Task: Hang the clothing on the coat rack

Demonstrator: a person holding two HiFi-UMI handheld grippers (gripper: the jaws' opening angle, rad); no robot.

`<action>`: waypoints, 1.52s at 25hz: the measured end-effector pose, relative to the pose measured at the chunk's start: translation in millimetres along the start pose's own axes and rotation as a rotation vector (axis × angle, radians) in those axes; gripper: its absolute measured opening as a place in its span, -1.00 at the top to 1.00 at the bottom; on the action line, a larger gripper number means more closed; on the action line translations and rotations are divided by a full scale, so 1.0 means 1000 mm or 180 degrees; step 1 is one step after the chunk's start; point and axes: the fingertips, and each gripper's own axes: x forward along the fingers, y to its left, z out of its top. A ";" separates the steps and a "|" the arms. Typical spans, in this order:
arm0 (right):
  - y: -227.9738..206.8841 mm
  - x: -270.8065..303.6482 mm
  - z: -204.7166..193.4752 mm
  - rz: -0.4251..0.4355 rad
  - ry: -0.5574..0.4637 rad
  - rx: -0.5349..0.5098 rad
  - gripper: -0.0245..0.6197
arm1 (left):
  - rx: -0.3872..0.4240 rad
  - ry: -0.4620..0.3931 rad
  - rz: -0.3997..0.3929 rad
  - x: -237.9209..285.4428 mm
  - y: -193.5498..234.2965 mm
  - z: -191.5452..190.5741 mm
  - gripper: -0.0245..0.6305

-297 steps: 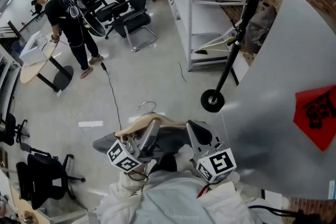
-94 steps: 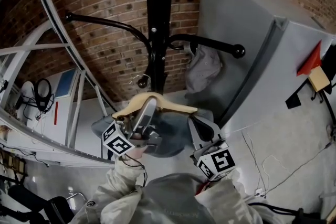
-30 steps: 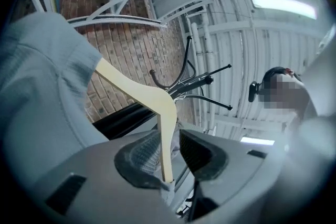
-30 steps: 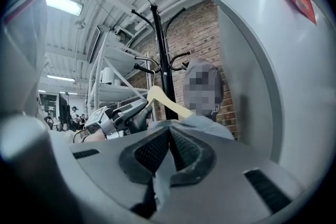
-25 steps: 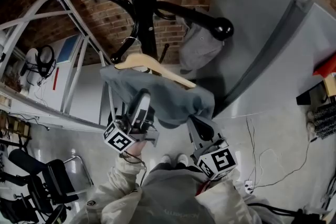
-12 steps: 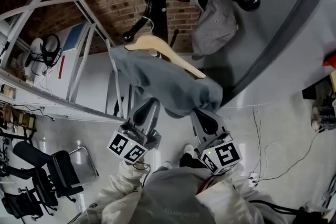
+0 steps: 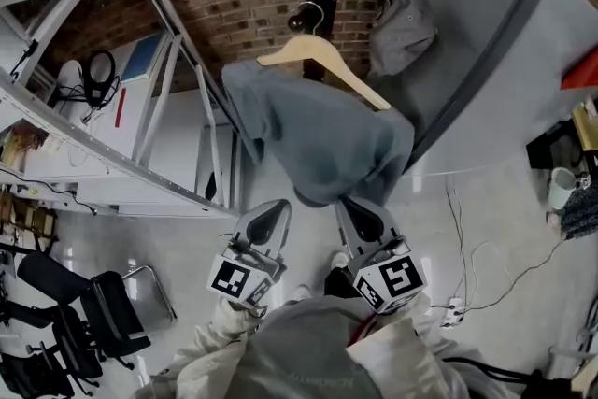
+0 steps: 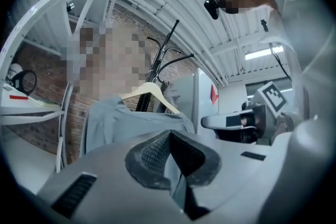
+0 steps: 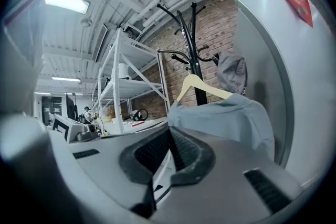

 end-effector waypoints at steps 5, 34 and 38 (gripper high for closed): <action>0.046 -0.020 -0.005 -0.0143 -0.0045 -0.0046 0.85 | 0.0153 0.0080 -0.0032 -0.048 -0.004 -0.003 0.90; 0.078 -0.088 0.002 -0.0348 -0.0022 -0.0244 0.85 | 0.0281 0.0090 -0.0107 -0.073 -0.054 0.000 0.90; 0.064 -0.091 0.004 -0.0323 -0.0018 -0.0217 0.85 | 0.0248 0.0089 -0.0066 -0.058 -0.061 0.001 0.90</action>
